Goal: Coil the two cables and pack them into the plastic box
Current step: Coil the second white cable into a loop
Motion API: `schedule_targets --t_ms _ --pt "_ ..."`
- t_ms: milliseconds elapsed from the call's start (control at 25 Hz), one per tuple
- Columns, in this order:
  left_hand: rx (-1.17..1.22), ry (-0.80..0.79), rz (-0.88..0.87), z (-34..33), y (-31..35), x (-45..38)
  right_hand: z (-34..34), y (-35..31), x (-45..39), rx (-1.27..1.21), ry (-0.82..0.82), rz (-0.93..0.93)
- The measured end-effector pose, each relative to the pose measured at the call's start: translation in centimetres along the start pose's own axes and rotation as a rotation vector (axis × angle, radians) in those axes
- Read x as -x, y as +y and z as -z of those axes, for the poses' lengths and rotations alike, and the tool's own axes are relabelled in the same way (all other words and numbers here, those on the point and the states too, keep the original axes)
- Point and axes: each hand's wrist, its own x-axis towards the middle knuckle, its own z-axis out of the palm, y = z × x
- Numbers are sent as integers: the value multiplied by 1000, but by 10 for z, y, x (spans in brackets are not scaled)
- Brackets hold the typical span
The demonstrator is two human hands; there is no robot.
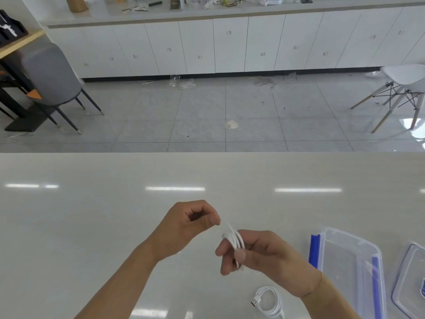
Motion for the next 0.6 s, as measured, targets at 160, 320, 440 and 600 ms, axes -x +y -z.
schedule_targets --t_ms 160,320,440,600 --pt "79 111 95 -28 -19 -4 -5 2 -11 -281 132 193" --pt "55 153 130 -65 -30 -2 -2 7 -20 -355 408 281" --pt "-42 156 132 -76 -34 4 5 14 -21 -208 545 304" --pt "-177 134 138 -75 -33 8 7 28 -18 188 552 197"
